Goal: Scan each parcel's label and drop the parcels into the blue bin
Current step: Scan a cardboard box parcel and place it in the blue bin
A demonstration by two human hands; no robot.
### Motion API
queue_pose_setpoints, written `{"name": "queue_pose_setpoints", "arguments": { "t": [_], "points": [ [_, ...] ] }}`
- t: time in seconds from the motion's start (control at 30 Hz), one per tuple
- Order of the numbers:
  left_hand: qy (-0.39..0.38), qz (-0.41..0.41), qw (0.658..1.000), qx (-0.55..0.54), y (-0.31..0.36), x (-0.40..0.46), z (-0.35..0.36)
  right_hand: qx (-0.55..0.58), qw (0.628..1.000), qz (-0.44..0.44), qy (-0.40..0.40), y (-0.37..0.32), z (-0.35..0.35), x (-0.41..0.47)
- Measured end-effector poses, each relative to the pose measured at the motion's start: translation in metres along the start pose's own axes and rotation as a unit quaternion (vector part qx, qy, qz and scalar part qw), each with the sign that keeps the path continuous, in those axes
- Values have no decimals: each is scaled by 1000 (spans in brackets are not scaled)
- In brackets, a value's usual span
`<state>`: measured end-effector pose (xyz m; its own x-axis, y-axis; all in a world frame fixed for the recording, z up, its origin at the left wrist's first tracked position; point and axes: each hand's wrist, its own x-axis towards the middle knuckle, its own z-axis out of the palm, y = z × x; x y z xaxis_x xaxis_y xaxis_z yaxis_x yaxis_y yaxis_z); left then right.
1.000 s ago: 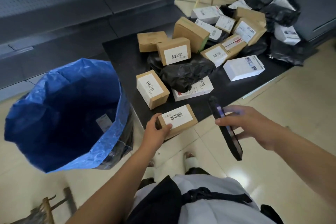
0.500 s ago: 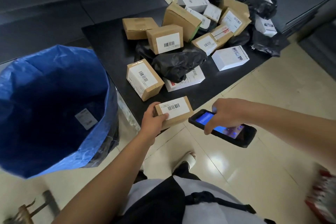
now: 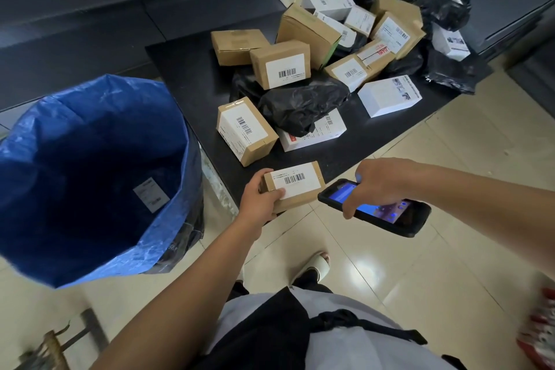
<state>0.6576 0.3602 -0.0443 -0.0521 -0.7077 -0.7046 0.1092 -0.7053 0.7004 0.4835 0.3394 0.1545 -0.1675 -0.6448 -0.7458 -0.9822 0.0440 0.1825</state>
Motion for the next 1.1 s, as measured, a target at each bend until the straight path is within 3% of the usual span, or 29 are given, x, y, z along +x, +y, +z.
{"name": "queue_pose_setpoints", "arguments": {
  "t": [0.43,0.57,0.8,1.1],
  "points": [
    [4,7,1000,5,-1,-3,1,13,1000,-1,5,8,-2,-2],
    [7,0,1000,-1,2,-5,2,75,997,-10,-10,19,5,3],
    [31,-19,999,-28,2,-5,5,318,943,-75,-65,44,21,13],
    [70,-45,990,-110,-2,-24,6,446,871,-197,-56,60,15,30]
  ]
}}
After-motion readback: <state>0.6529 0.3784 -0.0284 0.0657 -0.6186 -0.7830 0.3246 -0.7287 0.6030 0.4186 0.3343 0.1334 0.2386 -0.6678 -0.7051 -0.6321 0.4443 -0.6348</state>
